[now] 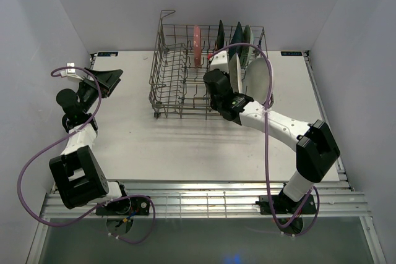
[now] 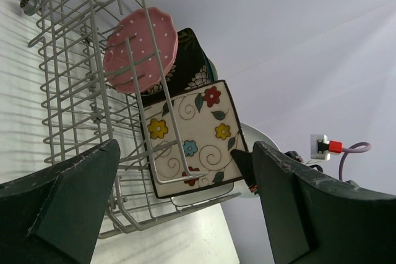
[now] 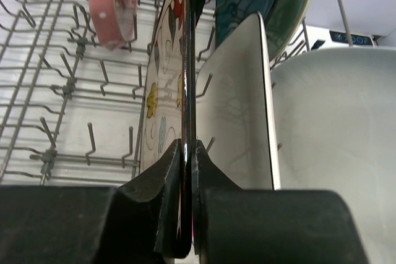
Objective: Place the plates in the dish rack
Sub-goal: Insert the plate into the dish rack.
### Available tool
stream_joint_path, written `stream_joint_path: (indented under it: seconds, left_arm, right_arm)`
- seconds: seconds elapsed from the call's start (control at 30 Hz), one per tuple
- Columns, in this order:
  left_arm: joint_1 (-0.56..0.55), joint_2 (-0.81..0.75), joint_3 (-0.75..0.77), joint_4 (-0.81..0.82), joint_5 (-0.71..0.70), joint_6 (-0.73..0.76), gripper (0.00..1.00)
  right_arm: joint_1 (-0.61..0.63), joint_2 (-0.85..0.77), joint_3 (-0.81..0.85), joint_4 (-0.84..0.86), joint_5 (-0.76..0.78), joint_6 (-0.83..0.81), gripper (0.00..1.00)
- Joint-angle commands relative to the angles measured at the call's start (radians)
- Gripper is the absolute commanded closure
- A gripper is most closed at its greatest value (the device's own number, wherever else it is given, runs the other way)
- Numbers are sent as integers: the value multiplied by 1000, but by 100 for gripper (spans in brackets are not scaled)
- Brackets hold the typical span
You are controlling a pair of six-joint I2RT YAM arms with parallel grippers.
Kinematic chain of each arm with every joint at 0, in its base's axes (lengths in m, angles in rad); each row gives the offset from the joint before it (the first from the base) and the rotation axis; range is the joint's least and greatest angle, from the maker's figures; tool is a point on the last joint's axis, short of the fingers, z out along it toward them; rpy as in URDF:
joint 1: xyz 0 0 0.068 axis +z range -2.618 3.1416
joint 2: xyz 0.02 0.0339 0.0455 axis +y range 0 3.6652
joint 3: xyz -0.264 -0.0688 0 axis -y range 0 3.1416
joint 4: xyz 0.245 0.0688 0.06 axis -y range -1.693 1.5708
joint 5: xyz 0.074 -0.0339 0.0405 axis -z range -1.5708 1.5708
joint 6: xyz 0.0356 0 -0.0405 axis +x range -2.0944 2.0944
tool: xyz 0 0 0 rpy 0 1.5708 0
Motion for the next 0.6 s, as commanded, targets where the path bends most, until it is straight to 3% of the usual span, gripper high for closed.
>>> stream_joint_path:
  seconds: [0.0, 0.57]
  left_arm:
    - [3, -27, 28, 6, -3, 17, 2]
    - [3, -39, 25, 7, 0, 16, 2]
  right_arm:
    - [0, -64, 8, 206, 58, 58, 92]
    - [0, -33, 22, 176, 38, 85, 88]
